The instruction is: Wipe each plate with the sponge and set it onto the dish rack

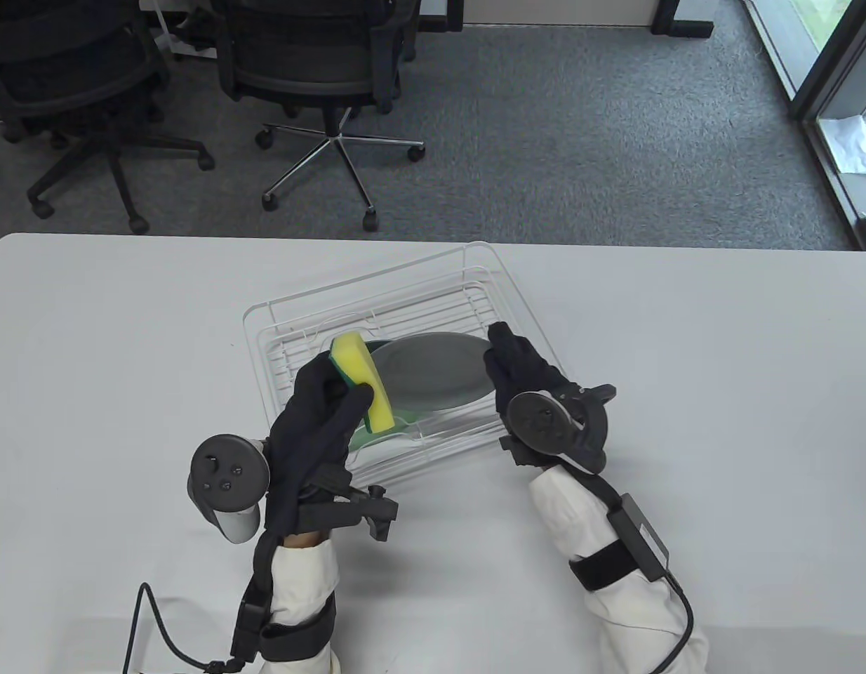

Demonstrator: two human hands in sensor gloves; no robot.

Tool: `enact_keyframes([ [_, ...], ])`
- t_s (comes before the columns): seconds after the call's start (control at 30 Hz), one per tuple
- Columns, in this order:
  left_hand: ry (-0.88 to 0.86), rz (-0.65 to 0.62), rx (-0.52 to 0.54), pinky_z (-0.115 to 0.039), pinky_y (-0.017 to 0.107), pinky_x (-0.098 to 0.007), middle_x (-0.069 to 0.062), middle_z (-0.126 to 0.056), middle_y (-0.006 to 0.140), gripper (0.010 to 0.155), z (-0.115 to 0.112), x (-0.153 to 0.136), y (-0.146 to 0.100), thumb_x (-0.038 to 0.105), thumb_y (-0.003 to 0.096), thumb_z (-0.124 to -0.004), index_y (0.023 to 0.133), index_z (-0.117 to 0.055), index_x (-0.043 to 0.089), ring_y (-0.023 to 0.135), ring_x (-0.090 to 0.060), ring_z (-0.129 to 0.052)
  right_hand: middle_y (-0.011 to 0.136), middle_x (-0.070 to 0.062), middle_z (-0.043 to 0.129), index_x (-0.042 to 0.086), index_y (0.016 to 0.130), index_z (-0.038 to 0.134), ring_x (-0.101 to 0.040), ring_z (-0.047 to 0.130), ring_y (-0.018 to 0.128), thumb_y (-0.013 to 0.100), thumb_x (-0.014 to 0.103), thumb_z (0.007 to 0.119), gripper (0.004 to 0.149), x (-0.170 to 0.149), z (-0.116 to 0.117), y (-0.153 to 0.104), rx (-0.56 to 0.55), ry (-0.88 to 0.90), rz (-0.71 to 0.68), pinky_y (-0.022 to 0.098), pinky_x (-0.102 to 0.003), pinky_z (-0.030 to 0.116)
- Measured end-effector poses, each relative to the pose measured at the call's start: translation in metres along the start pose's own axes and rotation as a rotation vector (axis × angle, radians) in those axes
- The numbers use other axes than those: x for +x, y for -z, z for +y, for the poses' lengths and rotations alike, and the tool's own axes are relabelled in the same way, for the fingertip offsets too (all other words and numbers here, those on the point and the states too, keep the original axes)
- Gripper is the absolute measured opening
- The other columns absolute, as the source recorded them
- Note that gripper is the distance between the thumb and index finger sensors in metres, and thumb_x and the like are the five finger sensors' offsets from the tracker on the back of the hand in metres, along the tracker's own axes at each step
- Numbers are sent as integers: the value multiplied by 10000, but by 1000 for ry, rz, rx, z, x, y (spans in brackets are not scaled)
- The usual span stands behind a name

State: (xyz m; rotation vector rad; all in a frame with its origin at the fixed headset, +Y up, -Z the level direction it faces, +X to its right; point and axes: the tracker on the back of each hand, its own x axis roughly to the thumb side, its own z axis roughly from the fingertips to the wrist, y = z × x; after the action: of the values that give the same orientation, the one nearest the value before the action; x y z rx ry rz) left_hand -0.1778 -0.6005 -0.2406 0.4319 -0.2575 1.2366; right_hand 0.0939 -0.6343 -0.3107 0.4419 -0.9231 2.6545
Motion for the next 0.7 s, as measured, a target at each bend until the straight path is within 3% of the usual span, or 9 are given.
enact_keyframes([
  [0.37,-15,11,-22,-863,496,-499,-280,-892,890,736,-4,-1,0,446,533,-762,1042,-641,-71,687,-413,-987,718,-193,980,103,896,789,-320,1076,522,517,238,789,402,34,41,1,107,-22,-76,341,-328,999],
  [0.7,-1,8,-56,-863,496,-500,-282,-891,890,738,-13,1,1,450,535,-759,1043,-641,-72,688,-413,-986,737,-136,1013,152,860,859,-299,1074,570,477,287,840,406,43,55,2,207,87,-30,377,-346,989],
])
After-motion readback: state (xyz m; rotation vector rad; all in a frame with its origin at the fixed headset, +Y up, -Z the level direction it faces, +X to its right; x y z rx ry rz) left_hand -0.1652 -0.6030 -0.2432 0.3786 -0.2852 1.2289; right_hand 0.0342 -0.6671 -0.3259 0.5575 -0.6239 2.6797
